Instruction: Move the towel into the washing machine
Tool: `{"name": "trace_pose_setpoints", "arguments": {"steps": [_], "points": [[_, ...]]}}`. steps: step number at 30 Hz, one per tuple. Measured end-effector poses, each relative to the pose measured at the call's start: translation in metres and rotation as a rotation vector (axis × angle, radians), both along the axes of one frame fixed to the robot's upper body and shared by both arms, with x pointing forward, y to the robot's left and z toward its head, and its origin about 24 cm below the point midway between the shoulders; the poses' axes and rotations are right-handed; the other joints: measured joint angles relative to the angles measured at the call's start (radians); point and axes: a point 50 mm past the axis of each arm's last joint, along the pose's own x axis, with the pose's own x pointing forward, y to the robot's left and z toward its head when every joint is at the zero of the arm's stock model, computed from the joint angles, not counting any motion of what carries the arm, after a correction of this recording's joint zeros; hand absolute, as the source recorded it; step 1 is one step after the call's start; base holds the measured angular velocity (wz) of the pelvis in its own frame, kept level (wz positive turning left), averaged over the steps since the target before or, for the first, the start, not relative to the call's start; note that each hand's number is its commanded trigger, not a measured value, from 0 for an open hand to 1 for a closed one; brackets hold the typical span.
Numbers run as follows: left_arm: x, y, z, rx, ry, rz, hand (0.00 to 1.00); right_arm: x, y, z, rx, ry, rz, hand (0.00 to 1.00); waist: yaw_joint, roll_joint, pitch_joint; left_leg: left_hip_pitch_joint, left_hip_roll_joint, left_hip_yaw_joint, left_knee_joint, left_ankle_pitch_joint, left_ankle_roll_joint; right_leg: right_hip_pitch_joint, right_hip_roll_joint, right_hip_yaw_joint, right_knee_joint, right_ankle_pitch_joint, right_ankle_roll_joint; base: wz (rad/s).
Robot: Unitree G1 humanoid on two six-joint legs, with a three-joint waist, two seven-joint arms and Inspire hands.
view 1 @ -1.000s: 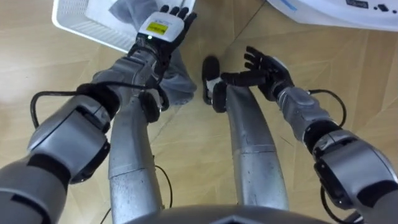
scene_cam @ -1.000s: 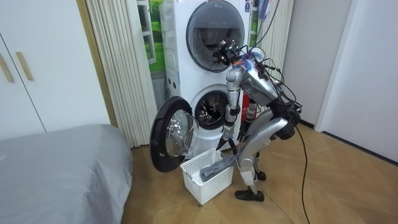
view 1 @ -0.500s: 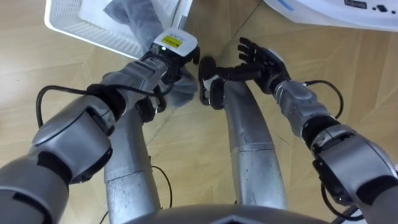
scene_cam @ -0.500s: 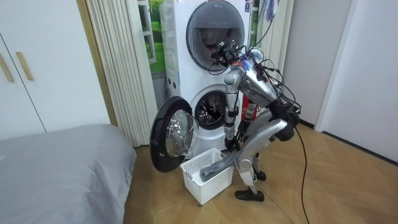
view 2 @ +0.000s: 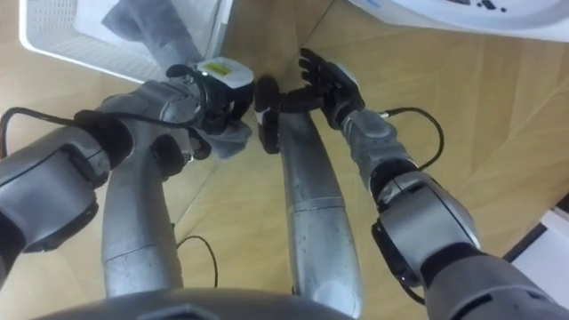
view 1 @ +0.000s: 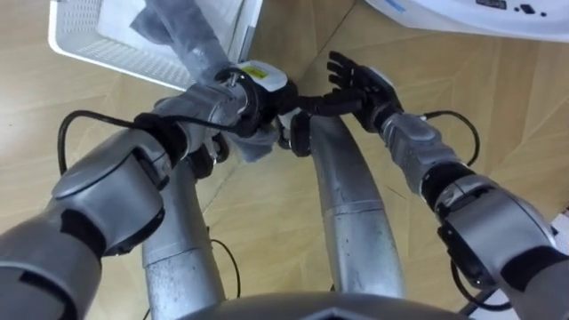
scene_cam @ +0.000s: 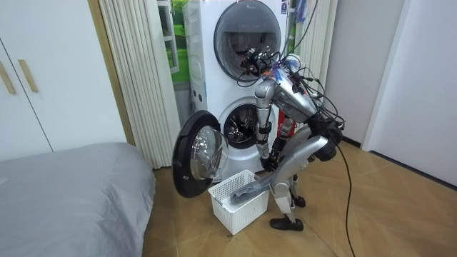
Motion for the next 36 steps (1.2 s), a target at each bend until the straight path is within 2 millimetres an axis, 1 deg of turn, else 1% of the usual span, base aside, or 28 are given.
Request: {"name": "trace_pose_setpoints", "arguments": {"steps": [7, 10, 11, 15, 17, 18, 20, 22, 24, 26, 28, 30, 31, 32, 33, 36], "points": [[-0.011, 0.005, -0.014, 0.011, 0.072, 0.018, 1.0, -0.018, -0.008, -0.019, -0.023, 0.078, -0.021, 0.0, -0.005, -0.001, -0.0009, 0.111, 0.0, 0.003, -0.033, 0.0, 0.0, 0.114, 0.002, -0.003, -0.038, 0.002, 0.003, 0.0], [-0.017, 0.006, -0.021, 0.008, 0.091, 0.021, 1.0, -0.026, -0.013, -0.026, -0.018, 0.112, -0.04, 0.0, 0.004, 0.0, -0.0012, 0.178, -0.003, 0.008, -0.059, 0.0, 0.0, 0.176, 0.002, -0.001, -0.061, 0.004, 0.006, 0.0], [-0.018, 0.005, -0.021, 0.003, 0.091, 0.02, 1.0, -0.029, -0.017, -0.028, -0.025, 0.12, -0.045, 0.0, 0.01, 0.002, -0.0024, 0.203, -0.005, 0.009, -0.071, 0.0, -0.001, 0.2, 0.002, -0.001, -0.072, 0.005, 0.008, 0.0], [-0.016, 0.008, -0.019, -0.046, 0.08, 0.051, 1.0, -0.037, -0.028, -0.034, -0.046, 0.152, -0.052, 0.0, 0.018, 0.004, -0.0028, 0.281, -0.011, 0.008, -0.103, 0.002, -0.003, 0.279, 0.002, -0.002, -0.103, 0.008, 0.012, 0.0], [-0.015, 0.01, -0.016, -0.116, 0.057, 0.084, 1.0, -0.047, -0.042, -0.04, -0.059, 0.177, -0.077, 0.0, 0.036, 0.011, -0.0045, 0.341, -0.016, 0.007, -0.129, 0.003, -0.005, 0.343, 0.002, -0.006, -0.132, 0.009, 0.015, 0.0], [-0.014, 0.01, -0.015, -0.135, 0.047, 0.092, 1.0, -0.048, -0.045, -0.04, -0.062, 0.179, -0.085, 0.0, 0.043, 0.014, -0.0047, 0.356, -0.016, 0.006, -0.134, 0.003, -0.005, 0.359, 0.002, -0.008, -0.14, 0.01, 0.016, 0.0], [-0.01, 0.013, -0.009, -0.193, -0.004, 0.115, 1.0, -0.053, -0.059, -0.041, -0.085, 0.191, -0.104, 0.0, 0.069, 0.019, -0.0061, 0.402, -0.018, 0.008, -0.156, 0.004, -0.006, 0.406, 0.003, -0.007, -0.161, 0.012, 0.019, 0.0], [-0.009, 0.018, -0.005, -0.239, -0.048, 0.14, 1.0, -0.054, -0.063, -0.042, -0.088, 0.199, -0.117, 0.0, 0.075, 0.028, -0.0076, 0.429, -0.018, 0.007, -0.166, 0.004, -0.006, 0.436, 0.003, -0.014, -0.177, 0.013, 0.021, 0.0], [-0.008, 0.021, -0.002, -0.287, -0.087, 0.165, 1.0, -0.056, -0.065, -0.043, -0.088, 0.204, -0.124, 0.0, 0.082, 0.031, -0.0085, 0.458, -0.018, 0.007, -0.175, 0.004, -0.006, 0.468, 0.003, -0.016, -0.189, 0.013, 0.022, 0.02], [-0.006, 0.018, 0.004, -0.339, -0.14, 0.169, 1.0, -0.058, -0.068, -0.043, -0.088, 0.206, -0.144, 0.0, 0.097, 0.039, -0.0103, 0.483, -0.02, 0.004, -0.19, 0.004, -0.007, 0.498, 0.004, -0.023, -0.208, 0.015, 0.025, 0.05], [-0.006, 0.017, 0.006, -0.369, -0.171, 0.173, 1.0, -0.059, -0.069, -0.044, -0.1, 0.21, -0.138, 0.0, 0.104, 0.04, -0.0105, 0.505, -0.023, 0.005, -0.202, 0.007, -0.007, 0.518, 0.003, -0.023, -0.215, 0.015, 0.025, 0.04], [-0.009, 0.019, 0.004, -0.391, -0.184, 0.189, 1.0, -0.061, -0.068, -0.046, -0.105, 0.217, -0.128, 0.0, 0.108, 0.043, -0.0119, 0.532, -0.026, 0.004, -0.219, 0.009, -0.009, 0.546, 0.002, -0.026, -0.231, 0.015, 0.026, 0.05], [-0.013, 0.02, 0.001, -0.402, -0.186, 0.202, 1.0, -0.064, -0.069, -0.048, -0.104, 0.23, -0.127, 0.0, 0.107, 0.044, -0.0129, 0.552, -0.033, 0.001, -0.235, 0.013, -0.011, 0.564, 0.001, -0.029, -0.238, 0.014, 0.027, 0.13], [-0.015, 0.022, -0.003, -0.407, -0.181, 0.21, 1.0, -0.067, -0.068, -0.05, -0.105, 0.245, -0.126, 0.0, 0.109, 0.047, -0.0144, 0.567, -0.036, -0.002, -0.25, 0.018, -0.012, 0.583, 0.001, -0.035, -0.254, 0.015, 0.027, 0.14], [-0.017, 0.022, -0.004, -0.411, -0.179, 0.216, 1.0, -0.069, -0.068, -0.051, -0.104, 0.255, -0.125, 0.0, 0.11, 0.047, -0.0145, 0.575, -0.035, -0.003, -0.256, 0.02, -0.014, 0.592, 0.003, -0.038, -0.263, 0.015, 0.027, 0.09], [-0.029, 0.028, -0.018, -0.449, -0.144, 0.284, 1.0, -0.075, -0.065, -0.056, -0.107, 0.285, -0.105, 0.0, 0.115, 0.046, -0.0152, 0.614, -0.034, -0.005, -0.27, 0.024, -0.019, 0.632, 0.003, -0.041, -0.286, 0.021, 0.028, -0.01]]}}
